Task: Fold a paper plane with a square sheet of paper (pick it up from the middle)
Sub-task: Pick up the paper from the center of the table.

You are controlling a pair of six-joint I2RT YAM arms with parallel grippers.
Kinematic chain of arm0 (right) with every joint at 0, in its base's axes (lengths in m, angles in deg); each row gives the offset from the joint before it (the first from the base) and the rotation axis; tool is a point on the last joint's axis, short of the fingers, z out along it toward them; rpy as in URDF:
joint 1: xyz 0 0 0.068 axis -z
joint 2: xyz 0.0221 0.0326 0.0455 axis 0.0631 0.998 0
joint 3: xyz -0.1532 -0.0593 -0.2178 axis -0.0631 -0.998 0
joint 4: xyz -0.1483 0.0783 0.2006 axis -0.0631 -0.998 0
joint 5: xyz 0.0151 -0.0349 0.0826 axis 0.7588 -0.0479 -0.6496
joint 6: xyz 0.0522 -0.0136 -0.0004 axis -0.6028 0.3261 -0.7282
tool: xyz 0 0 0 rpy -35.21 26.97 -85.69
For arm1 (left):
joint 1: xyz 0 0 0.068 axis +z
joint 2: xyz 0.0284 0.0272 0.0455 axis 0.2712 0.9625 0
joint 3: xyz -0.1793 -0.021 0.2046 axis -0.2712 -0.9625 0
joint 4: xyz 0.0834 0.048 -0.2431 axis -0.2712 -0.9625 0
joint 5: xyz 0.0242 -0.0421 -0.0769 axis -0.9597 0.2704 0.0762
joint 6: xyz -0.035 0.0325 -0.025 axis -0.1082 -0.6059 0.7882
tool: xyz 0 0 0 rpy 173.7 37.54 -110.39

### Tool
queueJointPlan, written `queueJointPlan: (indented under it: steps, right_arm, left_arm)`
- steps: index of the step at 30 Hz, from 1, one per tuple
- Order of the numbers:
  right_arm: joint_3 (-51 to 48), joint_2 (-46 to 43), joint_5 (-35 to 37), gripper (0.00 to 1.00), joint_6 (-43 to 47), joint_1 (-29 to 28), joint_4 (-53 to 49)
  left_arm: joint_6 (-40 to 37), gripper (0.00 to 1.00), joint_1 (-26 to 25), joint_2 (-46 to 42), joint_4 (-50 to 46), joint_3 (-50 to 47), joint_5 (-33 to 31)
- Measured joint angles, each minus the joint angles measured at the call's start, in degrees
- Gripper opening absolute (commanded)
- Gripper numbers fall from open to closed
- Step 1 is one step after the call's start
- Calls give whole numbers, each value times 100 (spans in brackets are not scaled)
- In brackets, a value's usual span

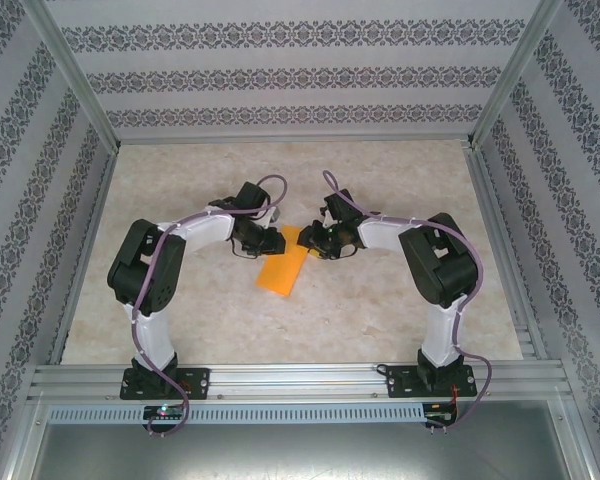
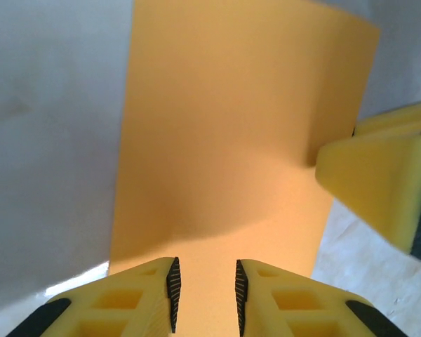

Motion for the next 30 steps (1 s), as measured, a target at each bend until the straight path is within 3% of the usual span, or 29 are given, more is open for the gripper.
queueJointPlan:
  steps: [9,19,24,30]
  right_arm:
    - [81,120,-238,34,-22,-57,271]
    - [85,166,-396,16,-33,-203,575]
    - [216,199,-715,13,-42,-201,575]
    - [396,219,-1300,8,-138,-201,634]
  left_arm:
    - [-83,32,131,149,-79,127,-31]
    - [-109,45,275,120,-227,133,-184]
    - [-81,56,352,-240,-415,81,-450]
    - [149,64,426,-1252,-546,-496,-597]
